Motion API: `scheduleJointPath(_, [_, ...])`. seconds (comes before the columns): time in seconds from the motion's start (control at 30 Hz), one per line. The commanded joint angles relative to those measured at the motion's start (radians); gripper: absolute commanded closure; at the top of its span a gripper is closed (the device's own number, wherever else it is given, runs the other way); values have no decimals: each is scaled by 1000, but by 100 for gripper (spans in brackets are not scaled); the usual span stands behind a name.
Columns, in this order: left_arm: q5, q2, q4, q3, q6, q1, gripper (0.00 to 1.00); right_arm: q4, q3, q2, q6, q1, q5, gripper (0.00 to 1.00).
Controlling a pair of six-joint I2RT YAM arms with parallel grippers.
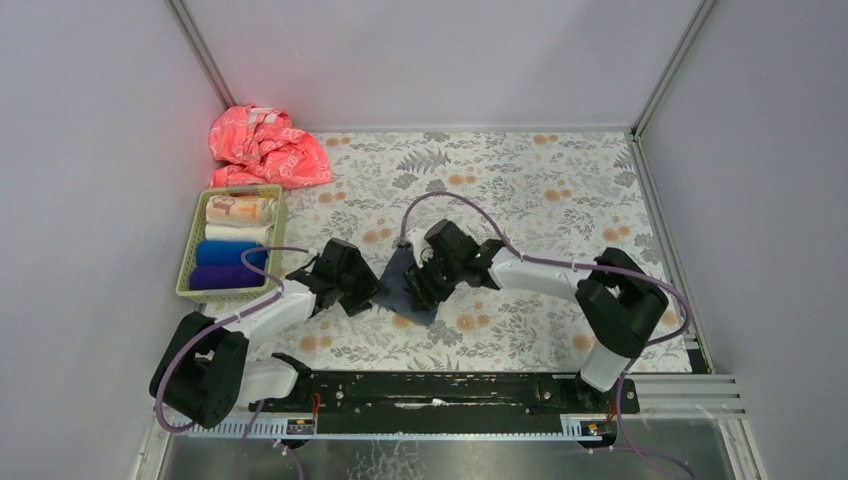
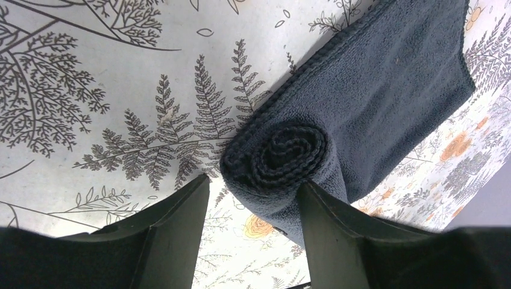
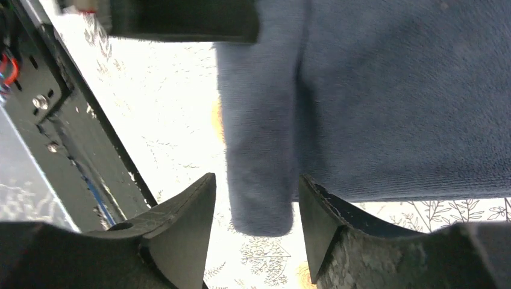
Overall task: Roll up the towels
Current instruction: Roll the towel at the center of the board.
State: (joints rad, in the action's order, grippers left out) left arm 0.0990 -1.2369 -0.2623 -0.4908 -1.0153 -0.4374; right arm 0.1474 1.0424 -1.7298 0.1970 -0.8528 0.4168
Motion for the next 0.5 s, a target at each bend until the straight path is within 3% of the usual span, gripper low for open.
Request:
scheduleJointPath(0.0, [-80,-41,-9,41,0,-5,45,29,-1,110,-141,-149,-343,40])
scheduleJointPath(0.2, [-77,-62,3,53,-5,-3,45,17,-2,140,-234,-318,-536,39])
scheduleJointPath(0.47, [-64,-59,11,59,-11,-3,45,-7,-8,-9,-285,-357,-624,39])
